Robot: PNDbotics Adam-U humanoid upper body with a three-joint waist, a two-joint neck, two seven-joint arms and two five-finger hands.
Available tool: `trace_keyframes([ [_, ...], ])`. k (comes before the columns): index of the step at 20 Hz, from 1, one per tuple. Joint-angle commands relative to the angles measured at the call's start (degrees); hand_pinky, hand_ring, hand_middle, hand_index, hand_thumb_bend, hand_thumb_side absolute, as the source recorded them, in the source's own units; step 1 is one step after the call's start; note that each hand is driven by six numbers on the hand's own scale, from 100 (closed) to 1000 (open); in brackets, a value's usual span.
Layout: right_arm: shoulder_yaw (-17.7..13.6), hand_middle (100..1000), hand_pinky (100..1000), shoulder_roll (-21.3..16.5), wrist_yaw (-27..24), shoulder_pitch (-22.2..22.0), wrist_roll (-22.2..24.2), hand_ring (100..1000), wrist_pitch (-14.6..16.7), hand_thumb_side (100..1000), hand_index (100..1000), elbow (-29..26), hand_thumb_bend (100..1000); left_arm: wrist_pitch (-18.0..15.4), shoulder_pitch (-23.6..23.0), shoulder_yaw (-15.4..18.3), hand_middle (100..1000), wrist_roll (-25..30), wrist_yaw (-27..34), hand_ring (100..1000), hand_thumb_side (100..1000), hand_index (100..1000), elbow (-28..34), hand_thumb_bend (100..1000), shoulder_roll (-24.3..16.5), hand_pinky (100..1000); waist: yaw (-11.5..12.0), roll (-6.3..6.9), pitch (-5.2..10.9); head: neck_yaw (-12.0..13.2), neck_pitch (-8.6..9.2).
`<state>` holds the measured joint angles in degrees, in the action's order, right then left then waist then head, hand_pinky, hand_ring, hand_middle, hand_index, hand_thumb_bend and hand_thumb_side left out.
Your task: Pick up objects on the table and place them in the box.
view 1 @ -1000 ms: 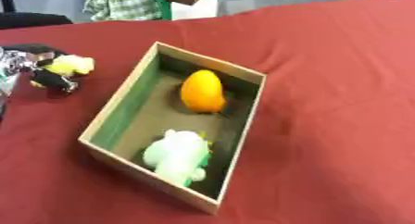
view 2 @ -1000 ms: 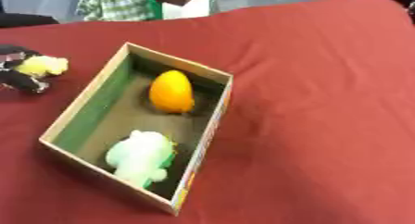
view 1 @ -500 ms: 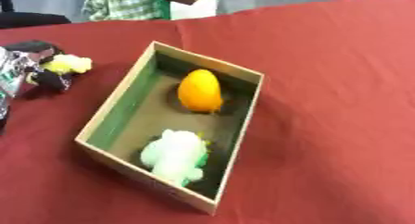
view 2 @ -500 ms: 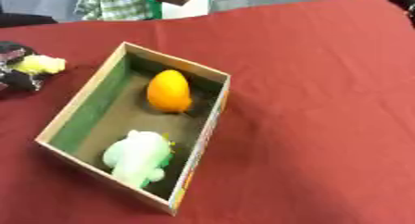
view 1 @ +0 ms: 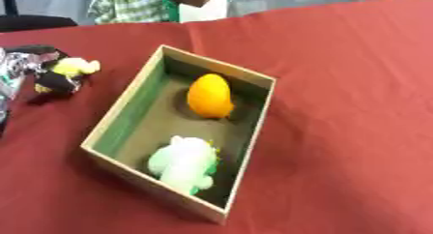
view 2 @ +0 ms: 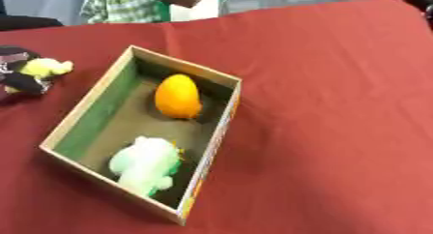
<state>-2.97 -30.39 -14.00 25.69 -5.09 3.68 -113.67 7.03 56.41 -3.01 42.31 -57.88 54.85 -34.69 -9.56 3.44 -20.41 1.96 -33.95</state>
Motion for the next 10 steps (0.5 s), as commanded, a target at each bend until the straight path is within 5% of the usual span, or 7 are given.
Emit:
trace_keyframes([
  [1, -0.45, 759, 905, -0.67, 0.27, 0.41, -0.04, 822, -0.29, 866, 932, -0.92, 100, -0.14, 1.11, 0.42, 809, 1.21, 0.58, 809, 494, 902, 1.09, 100, -2.0, 697, 0.09, -0.1, 1.69, 0.04, 0.1],
  [10, -0.33, 759, 907, -0.5, 0.17, 0.28, 0.14, 823, -0.55, 868, 932, -0.92, 100, 0.59, 1.05, 0.41, 743, 1.05, 1.64, 746, 419, 843, 1.79, 100, -1.94, 650, 0.34, -0.25, 2.07, -0.05, -0.11],
])
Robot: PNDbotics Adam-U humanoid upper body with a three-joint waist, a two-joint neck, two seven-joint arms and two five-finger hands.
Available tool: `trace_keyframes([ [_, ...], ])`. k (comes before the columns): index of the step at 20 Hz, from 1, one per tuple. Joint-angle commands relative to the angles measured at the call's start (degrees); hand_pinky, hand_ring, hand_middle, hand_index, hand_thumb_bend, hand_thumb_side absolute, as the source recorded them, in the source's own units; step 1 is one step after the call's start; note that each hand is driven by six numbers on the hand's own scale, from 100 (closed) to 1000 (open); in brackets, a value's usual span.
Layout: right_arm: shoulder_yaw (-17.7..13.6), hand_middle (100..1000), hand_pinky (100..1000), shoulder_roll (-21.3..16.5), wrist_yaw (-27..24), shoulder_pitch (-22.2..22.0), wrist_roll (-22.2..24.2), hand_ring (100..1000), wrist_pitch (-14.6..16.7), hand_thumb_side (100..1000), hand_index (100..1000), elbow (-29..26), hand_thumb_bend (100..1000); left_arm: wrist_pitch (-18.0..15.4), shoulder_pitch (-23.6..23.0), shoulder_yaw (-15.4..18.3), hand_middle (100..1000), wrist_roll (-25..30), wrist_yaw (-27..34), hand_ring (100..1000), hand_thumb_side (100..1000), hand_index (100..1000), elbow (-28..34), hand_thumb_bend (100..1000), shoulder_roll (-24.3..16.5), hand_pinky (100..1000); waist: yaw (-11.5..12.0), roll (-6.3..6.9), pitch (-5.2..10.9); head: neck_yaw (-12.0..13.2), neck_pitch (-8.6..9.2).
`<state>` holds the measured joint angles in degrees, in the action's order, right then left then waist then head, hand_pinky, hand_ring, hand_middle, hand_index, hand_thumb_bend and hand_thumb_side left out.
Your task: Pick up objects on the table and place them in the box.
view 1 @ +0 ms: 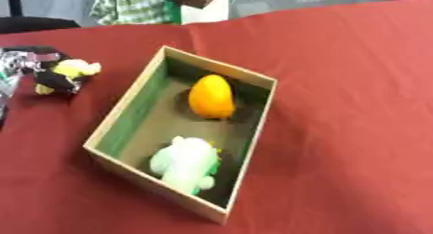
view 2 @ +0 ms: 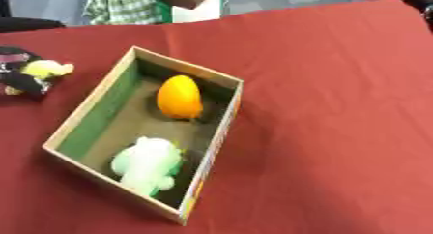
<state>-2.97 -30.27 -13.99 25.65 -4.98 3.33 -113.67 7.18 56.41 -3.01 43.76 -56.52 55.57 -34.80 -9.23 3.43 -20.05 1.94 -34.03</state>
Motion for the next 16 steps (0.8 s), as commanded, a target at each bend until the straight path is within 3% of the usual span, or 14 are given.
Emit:
trace_keyframes([
  [1, -0.35, 759, 907, -0.63, 0.24, 0.27, 0.1, 823, -0.22, 868, 932, -0.92, 100, 0.48, 1.04, 0.4, 746, -0.37, 0.49, 748, 440, 846, 1.03, 100, -1.78, 652, 0.01, -0.27, 1.75, -0.04, -0.05],
  [6, -0.36, 759, 907, -0.58, 0.33, 0.19, 0.25, 823, -0.36, 868, 932, -0.92, 100, -0.08, 1.41, 0.73, 735, 1.12, 3.31, 741, 494, 834, 1.29, 100, -1.95, 649, 0.15, -0.24, 2.03, -0.11, -0.2],
  [10, -0.39, 758, 907, -0.49, 0.19, 0.07, 0.22, 823, -0.51, 868, 933, -0.92, 100, 0.51, 1.48, 0.8, 606, -0.04, 4.09, 633, 326, 720, 2.46, 100, -2.35, 567, 0.32, -0.14, 2.33, -0.21, -0.27],
  [11, -0.42, 758, 907, -0.47, 0.16, 0.03, 0.18, 823, -0.53, 869, 933, -0.92, 100, 0.81, 1.41, 0.71, 535, -0.73, 3.95, 577, 249, 639, 2.81, 100, -2.44, 502, 0.32, -0.13, 2.4, -0.24, -0.28],
  [13, -0.47, 758, 907, -0.42, 0.1, -0.06, 0.11, 823, -0.55, 869, 933, -0.92, 100, 1.63, 1.23, 0.6, 481, -2.76, 3.6, 532, 255, 551, 3.72, 100, -2.47, 470, 0.31, -0.16, 2.51, -0.31, -0.28],
  [16, -0.53, 758, 906, -0.43, 0.07, -0.18, 0.08, 823, -0.52, 870, 933, -0.92, 100, 2.34, 1.02, 0.19, 459, -5.69, 3.95, 513, 273, 494, 5.89, 100, -2.64, 453, 0.32, -0.2, 2.68, -0.41, -0.33],
])
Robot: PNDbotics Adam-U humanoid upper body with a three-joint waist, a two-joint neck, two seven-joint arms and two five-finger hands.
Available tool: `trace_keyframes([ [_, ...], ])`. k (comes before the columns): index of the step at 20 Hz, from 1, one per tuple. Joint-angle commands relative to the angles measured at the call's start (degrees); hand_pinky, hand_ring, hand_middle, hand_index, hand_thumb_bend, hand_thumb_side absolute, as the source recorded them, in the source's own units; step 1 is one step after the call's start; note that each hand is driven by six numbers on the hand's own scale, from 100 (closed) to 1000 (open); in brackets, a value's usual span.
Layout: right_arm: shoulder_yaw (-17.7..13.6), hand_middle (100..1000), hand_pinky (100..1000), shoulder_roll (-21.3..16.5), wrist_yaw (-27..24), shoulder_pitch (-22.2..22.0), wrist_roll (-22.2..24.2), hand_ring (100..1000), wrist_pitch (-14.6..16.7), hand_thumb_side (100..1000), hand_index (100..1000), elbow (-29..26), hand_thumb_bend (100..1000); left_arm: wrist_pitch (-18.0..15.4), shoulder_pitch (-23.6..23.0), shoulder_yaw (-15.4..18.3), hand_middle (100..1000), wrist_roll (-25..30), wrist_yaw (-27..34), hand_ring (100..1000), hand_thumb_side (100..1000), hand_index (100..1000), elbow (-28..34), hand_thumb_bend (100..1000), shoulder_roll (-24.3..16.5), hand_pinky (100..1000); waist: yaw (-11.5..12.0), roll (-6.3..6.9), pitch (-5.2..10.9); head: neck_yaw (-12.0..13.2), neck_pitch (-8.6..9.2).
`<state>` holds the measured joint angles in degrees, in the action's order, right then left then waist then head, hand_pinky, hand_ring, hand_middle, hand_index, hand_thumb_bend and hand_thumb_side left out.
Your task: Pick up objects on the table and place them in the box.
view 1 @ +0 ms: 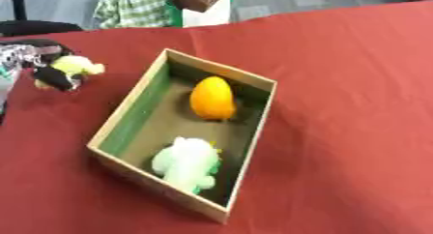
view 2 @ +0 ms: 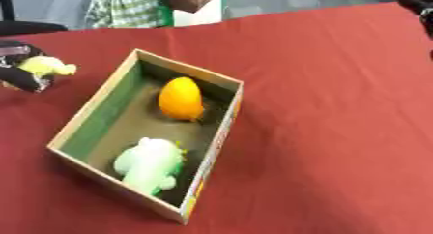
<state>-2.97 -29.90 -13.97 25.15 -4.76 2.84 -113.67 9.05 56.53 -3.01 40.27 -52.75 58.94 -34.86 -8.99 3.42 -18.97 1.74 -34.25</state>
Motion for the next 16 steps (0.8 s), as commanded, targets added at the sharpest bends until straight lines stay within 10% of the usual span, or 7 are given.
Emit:
trace_keyframes([
  [1, -0.58, 758, 906, -0.8, 0.03, 0.31, -0.19, 823, -0.02, 870, 933, -0.92, 100, 0.48, 0.86, -0.03, 443, -3.08, 0.3, 501, 282, 470, 3.67, 100, -2.65, 443, 0.1, -0.2, 1.65, -0.24, -0.14],
  [16, -0.63, 758, 904, -1.17, -0.36, 0.75, -0.47, 824, 0.28, 874, 931, -0.92, 100, -1.72, -2.88, -9.07, 358, -9.37, 6.82, 426, 361, 367, 45.93, 100, 0.66, 363, 1.16, -0.77, 2.17, -0.33, -3.04],
])
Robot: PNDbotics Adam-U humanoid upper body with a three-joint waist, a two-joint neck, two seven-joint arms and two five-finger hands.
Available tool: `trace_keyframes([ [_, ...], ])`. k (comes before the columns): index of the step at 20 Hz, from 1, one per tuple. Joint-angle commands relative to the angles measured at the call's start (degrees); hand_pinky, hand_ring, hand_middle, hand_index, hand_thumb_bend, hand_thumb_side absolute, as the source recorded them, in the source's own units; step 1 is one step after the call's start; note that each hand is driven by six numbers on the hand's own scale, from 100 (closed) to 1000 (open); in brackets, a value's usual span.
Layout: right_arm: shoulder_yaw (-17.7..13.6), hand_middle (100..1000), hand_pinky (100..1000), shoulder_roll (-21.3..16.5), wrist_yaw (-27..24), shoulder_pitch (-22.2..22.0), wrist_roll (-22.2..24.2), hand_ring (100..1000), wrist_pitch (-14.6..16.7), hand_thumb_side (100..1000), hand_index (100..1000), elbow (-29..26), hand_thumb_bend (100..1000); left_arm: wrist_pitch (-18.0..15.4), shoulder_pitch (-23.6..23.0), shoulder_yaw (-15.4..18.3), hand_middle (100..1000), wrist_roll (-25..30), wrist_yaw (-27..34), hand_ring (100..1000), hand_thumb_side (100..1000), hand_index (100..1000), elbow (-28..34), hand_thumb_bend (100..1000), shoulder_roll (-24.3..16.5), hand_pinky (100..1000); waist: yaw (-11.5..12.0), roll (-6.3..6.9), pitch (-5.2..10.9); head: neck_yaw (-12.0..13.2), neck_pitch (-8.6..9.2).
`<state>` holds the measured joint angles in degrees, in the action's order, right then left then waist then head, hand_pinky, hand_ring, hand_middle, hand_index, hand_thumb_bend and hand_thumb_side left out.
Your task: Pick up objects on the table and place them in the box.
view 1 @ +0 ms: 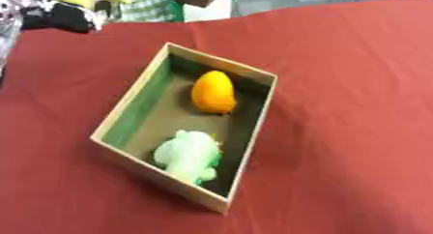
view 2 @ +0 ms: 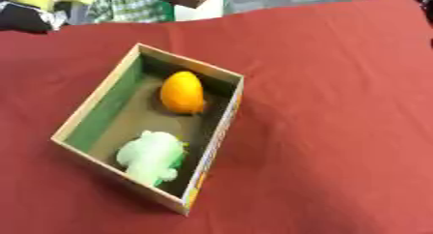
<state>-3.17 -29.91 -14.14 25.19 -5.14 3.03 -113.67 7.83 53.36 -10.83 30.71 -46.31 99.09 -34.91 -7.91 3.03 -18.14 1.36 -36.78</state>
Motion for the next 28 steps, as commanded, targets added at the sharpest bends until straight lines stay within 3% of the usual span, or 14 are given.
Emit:
trace_keyframes([
  [1, -0.41, 758, 905, -1.16, -0.22, 0.77, -0.07, 824, 0.12, 875, 931, -0.92, 100, -0.7, -0.04, -1.94, 359, 0.6, 0.02, 426, 360, 366, 7.15, 100, 1.73, 362, 0.12, -0.43, 1.36, 0.18, -0.55],
  [8, -0.27, 758, 905, -0.99, -0.57, 1.17, 0.04, 824, 0.03, 873, 931, -0.92, 100, -3.51, -2.49, -5.55, 369, 2.87, -6.49, 431, 354, 356, 11.58, 100, 9.94, 342, 1.37, -0.48, 1.47, 3.28, -1.16],
  [14, -0.21, 758, 906, -0.81, -0.69, 1.23, 0.11, 825, -0.27, 873, 931, -0.92, 100, -5.7, -4.08, -7.54, 374, 3.23, -12.37, 434, 351, 362, 10.28, 100, 14.84, 342, 2.02, -0.43, 1.67, 4.3, -0.96],
  [23, -0.2, 758, 906, -0.43, -0.65, 0.99, 0.2, 825, -0.32, 874, 931, -0.92, 100, -6.61, -5.63, -9.95, 398, 2.74, -18.38, 444, 332, 382, 0.77, 100, 18.73, 353, 2.0, -0.79, 1.72, 3.71, -0.34],
  [28, -0.24, 758, 907, -0.27, -0.55, 0.82, 0.25, 825, -0.39, 873, 932, -0.92, 100, -7.26, -5.71, -10.82, 469, 3.68, -20.15, 501, 298, 468, -6.52, 100, 20.52, 410, 1.83, -0.9, 1.67, 3.28, -0.02],
])
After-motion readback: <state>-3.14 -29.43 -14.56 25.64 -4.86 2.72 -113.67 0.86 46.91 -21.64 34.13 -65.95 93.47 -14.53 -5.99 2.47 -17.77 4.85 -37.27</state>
